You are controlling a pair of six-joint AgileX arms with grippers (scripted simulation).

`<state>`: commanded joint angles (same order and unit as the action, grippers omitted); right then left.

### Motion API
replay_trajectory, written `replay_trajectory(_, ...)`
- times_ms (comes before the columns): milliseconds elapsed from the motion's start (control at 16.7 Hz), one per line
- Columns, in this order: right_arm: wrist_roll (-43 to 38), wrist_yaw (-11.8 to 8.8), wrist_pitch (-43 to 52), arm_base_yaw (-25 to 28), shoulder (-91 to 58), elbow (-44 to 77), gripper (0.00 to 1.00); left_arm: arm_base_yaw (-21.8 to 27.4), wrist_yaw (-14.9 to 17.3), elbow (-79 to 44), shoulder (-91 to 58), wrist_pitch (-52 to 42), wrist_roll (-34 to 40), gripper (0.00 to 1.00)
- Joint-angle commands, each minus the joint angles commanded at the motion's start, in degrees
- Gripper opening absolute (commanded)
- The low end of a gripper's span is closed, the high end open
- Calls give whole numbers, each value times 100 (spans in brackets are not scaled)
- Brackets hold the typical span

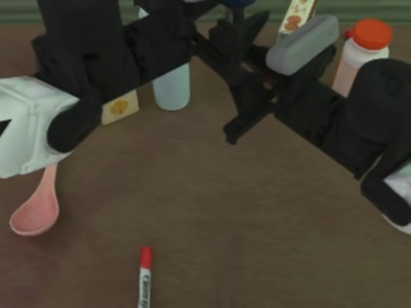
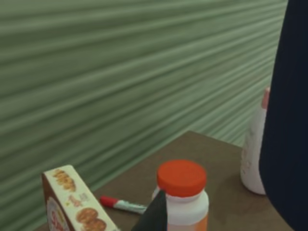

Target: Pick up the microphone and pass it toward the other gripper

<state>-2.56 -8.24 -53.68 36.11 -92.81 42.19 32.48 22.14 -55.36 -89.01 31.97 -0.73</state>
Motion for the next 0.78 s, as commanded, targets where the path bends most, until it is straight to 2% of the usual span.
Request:
replay_trajectory(360, 0, 0, 0, 0, 0, 0, 0, 0, 0, 0, 0, 0, 0, 2)
replay_trajectory(780, 0, 0, 0, 0, 0, 0, 0, 0, 0, 0, 0, 0, 0, 0)
